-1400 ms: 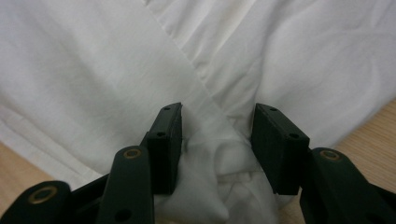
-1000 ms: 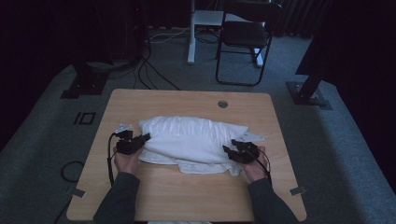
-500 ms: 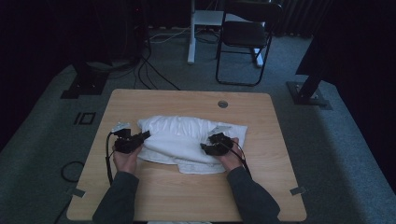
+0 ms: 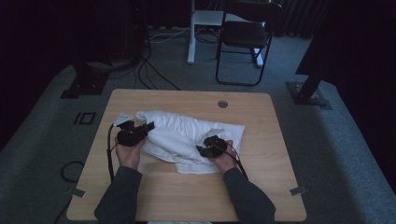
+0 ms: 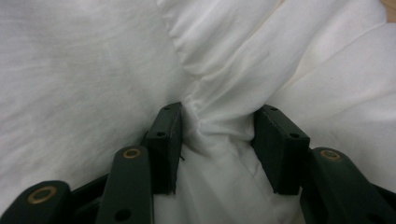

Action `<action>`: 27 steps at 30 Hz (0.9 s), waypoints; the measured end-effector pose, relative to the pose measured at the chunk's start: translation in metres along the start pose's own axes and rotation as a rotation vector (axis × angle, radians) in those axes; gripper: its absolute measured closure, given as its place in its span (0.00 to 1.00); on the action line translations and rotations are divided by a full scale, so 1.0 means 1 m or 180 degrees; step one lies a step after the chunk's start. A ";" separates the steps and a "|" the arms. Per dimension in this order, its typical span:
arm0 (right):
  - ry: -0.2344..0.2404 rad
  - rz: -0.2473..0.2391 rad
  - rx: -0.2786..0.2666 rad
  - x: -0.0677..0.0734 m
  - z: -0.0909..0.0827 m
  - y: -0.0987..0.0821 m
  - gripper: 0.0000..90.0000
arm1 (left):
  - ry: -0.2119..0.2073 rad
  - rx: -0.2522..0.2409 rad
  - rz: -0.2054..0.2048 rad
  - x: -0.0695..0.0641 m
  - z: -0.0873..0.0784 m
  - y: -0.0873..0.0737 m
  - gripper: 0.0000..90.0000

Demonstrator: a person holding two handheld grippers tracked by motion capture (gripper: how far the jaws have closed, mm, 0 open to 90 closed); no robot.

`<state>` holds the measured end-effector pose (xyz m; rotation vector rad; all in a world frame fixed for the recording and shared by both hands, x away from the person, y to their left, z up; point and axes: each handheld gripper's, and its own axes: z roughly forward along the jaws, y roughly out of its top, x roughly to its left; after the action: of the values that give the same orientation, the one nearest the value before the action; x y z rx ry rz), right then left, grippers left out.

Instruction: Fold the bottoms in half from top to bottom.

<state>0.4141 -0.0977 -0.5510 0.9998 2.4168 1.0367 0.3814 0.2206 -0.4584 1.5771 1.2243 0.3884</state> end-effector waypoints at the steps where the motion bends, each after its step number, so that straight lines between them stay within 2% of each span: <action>1: 0.0008 -0.0012 -0.0005 0.000 0.001 0.000 0.58 | -0.0004 -0.0005 0.0003 -0.001 0.000 0.001 0.93; 8: 0.0011 -0.0023 -0.0018 0.005 0.004 0.003 0.58 | -0.0029 -0.0036 0.0073 -0.008 0.000 0.012 0.93; 15: 0.0028 -0.0041 -0.0037 0.008 0.007 0.006 0.58 | -0.0040 -0.0017 0.0101 -0.009 -0.001 0.017 0.93; 27: 0.0032 -0.0024 -0.0081 0.012 0.010 0.006 0.59 | -0.0055 -0.0054 0.0124 -0.013 -0.003 0.020 0.93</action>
<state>0.4142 -0.0814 -0.5532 0.9787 2.4073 1.0700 0.3840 0.2125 -0.4362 1.5885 1.1756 0.4084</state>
